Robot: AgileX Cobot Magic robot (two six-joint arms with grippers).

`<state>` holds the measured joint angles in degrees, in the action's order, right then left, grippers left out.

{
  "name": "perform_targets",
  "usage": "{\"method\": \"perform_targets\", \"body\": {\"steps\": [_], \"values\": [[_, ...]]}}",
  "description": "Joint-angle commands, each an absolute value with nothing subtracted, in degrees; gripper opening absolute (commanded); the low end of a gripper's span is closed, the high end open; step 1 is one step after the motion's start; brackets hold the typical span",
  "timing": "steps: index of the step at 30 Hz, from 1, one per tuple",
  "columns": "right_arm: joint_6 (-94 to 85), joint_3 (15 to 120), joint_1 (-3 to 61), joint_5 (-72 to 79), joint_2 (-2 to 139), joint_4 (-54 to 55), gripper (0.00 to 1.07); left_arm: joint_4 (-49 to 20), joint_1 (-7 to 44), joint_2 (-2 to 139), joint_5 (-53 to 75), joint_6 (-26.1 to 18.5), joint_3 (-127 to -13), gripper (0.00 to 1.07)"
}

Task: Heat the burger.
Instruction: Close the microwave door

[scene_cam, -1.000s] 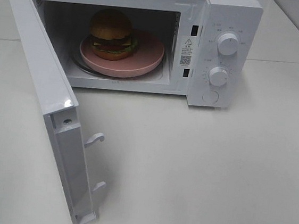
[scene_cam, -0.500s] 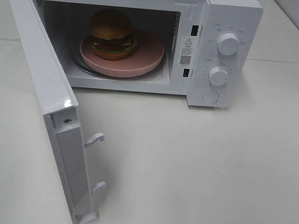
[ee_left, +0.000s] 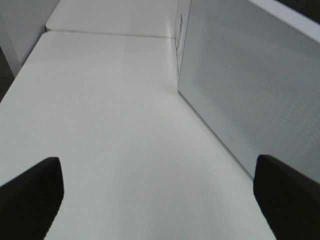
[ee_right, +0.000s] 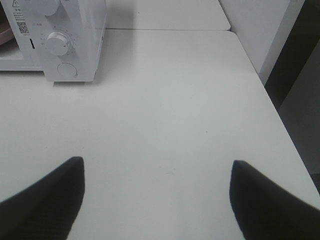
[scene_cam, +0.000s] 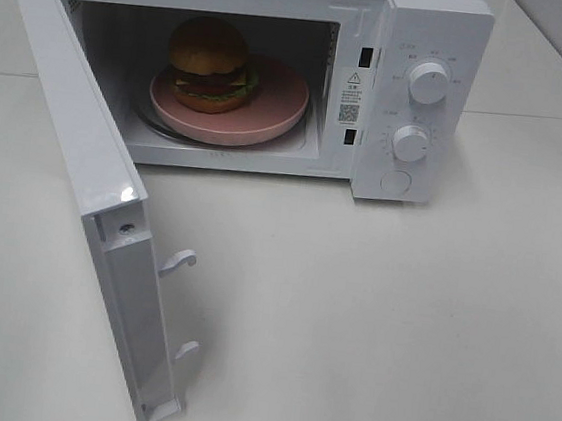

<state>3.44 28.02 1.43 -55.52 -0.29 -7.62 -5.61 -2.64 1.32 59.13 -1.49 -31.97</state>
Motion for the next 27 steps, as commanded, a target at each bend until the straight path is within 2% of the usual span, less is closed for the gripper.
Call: {"method": "perform_targets", "body": {"steps": [1, 3, 4, 6, 7, 8, 9, 10, 11, 12, 13, 14, 16, 23, 26, 27], "values": [[3.21, 27.96, 1.26, -55.12, -1.95, -7.22, 0.76, -5.67, -2.64, 3.27, 54.66, -1.2, -32.95, 0.88], [3.21, 27.96, 1.26, -55.12, -1.95, -7.22, 0.76, -6.7, -2.64, 5.84, 51.97, -1.2, -32.89, 0.77], [3.21, 27.96, 1.26, -55.12, -1.95, -7.22, 0.76, -6.7, -2.64, 5.84, 51.97, -1.2, -32.89, 0.77], [3.21, 27.96, 1.26, -55.12, -1.95, -7.22, 0.76, -7.1, -2.64, 8.82, 49.05, -1.2, -32.89, 0.63], [3.21, 27.96, 1.26, -55.12, -1.95, -7.22, 0.76, -7.1, -2.64, 8.82, 49.05, -1.2, -32.89, 0.63], [3.21, 27.96, 1.26, -55.12, -1.95, -7.22, 0.76, -7.1, -2.64, 10.89, 46.64, -1.2, -32.89, 0.52], [3.21, 27.96, 1.26, -55.12, -1.95, -7.22, 0.76, -7.1, -2.64, 10.89, 46.64, -1.2, -32.89, 0.52], [3.21, 27.96, 1.26, -55.12, -1.95, -7.22, 0.76, -7.05, -2.64, 12.55, 43.83, -1.2, -32.89, 0.37], [3.21, 27.96, 1.26, -55.12, -1.95, -7.22, 0.76, -6.88, -2.64, 13.46, 42.34, -1.2, -32.83, 0.29], [3.21, 27.96, 1.26, -55.12, -1.95, -7.22, 0.76, -6.88, -2.64, 13.46, 42.34, -1.2, -32.83, 0.29], [3.21, 27.96, 1.26, -55.12, -1.95, -7.22, 0.76, -6.76, -2.64, 15.36, 40.16, -1.2, -32.83, 0.14], [3.21, 27.96, 1.26, -55.12, -1.95, -7.22, 0.76, -6.76, -2.64, 15.36, 40.16, -1.2, -32.83, 0.14], [3.21, 27.96, 1.26, -55.12, -1.95, -7.22, 0.76, -6.19, -2.58, 18.45, 36.9, -1.32, -32.83, 0.0], [3.21, 27.96, 1.26, -55.12, -1.95, -7.22, 0.76, -6.07, -2.52, 24.87, 28.48, -1.38, -32.77, 0.0], [3.21, 27.96, 1.26, -55.12, -1.95, -7.22, 0.76, -6.07, -2.52, 27.79, 21.89, -1.89, -31.11, 0.0], [3.21, 27.96, 1.26, -55.12, -1.95, -7.22, 0.76, -6.13, -2.52, 29.16, 15.76, -2.23, -28.71, 0.0]]}}
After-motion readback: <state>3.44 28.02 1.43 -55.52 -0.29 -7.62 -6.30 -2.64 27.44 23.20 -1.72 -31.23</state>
